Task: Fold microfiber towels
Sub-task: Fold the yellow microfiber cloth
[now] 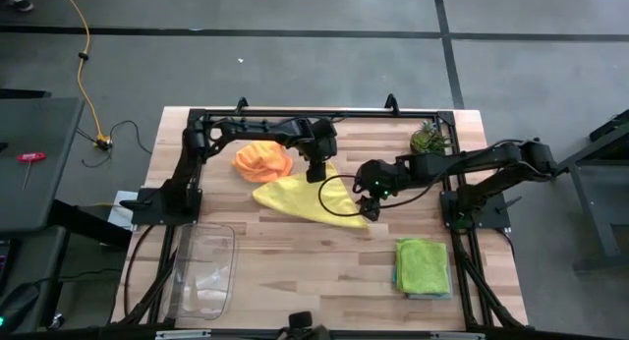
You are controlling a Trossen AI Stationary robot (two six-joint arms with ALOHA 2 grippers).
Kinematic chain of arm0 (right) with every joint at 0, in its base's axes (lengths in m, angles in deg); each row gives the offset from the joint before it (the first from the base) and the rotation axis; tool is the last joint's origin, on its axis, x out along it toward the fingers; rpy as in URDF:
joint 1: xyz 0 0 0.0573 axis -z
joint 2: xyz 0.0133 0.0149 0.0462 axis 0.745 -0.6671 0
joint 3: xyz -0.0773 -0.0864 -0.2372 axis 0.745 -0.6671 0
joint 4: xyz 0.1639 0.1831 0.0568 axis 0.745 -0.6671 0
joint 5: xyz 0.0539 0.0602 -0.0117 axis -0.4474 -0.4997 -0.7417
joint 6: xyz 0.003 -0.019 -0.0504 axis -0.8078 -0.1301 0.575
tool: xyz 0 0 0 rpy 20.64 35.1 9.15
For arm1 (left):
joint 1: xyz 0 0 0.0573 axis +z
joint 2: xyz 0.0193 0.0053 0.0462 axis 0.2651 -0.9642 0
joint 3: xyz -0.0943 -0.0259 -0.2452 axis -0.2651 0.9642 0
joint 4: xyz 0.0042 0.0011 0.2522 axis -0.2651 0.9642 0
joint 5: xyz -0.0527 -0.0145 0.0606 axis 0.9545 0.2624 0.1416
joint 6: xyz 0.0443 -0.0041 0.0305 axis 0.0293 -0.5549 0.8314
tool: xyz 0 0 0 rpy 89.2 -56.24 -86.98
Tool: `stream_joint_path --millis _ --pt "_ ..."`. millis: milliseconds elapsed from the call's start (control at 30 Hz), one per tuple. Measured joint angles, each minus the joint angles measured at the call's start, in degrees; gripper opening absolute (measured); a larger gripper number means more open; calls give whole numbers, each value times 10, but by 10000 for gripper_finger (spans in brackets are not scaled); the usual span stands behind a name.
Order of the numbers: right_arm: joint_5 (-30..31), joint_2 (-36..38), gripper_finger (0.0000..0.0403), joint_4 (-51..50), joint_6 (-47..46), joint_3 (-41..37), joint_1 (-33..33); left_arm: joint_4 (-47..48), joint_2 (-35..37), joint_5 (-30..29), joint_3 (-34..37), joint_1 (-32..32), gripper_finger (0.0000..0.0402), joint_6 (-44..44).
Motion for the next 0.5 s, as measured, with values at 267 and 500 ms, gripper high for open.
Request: stream_joint_path --millis 267,500 --pt "0 0 236 0 -14 0 0 7 0 -9 0 1 126 42" --pt "29 0 236 1 -21 0 0 50 0 -29 0 1 14 66"
